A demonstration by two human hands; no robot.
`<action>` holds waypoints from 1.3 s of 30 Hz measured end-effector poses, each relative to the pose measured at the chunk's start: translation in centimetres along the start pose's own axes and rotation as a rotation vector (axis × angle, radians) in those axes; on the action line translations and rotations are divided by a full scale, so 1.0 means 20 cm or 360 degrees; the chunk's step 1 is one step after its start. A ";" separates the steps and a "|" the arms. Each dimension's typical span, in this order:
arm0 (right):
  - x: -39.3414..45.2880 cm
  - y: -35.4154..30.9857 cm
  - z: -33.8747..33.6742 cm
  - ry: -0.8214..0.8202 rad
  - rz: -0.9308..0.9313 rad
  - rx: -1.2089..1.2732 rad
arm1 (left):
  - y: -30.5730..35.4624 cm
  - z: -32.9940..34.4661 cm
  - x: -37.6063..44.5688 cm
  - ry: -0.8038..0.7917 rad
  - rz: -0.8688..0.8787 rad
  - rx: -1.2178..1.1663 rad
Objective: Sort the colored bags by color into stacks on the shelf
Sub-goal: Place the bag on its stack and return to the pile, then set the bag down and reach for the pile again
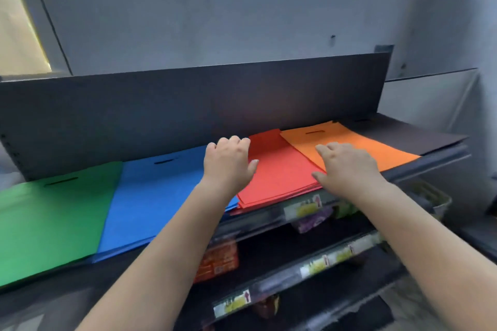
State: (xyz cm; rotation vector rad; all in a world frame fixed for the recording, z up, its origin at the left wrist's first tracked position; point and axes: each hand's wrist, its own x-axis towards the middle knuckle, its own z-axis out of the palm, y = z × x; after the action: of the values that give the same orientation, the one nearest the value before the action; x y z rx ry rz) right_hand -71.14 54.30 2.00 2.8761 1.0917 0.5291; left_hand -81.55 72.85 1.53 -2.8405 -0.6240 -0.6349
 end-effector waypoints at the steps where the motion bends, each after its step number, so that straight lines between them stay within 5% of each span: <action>1: -0.02 0.10 0.01 -0.0031 0.0005 -0.0043 | 0.11 0.02 0.04 -0.0006 0.0040 -0.0020; 25: -0.22 2.00 0.19 -0.0172 0.0996 -0.0330 | 2.26 0.24 1.01 0.0015 0.1139 -0.0438; 39: -0.34 2.98 0.30 -0.0128 0.1463 -0.0312 | 3.37 0.26 1.41 0.0080 0.1479 -0.0602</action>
State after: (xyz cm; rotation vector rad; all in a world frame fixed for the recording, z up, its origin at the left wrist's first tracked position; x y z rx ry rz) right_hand -35.78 5.57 2.45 3.0167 -0.3466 0.4699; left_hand -27.19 23.70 4.64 -2.9429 0.8827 -0.6612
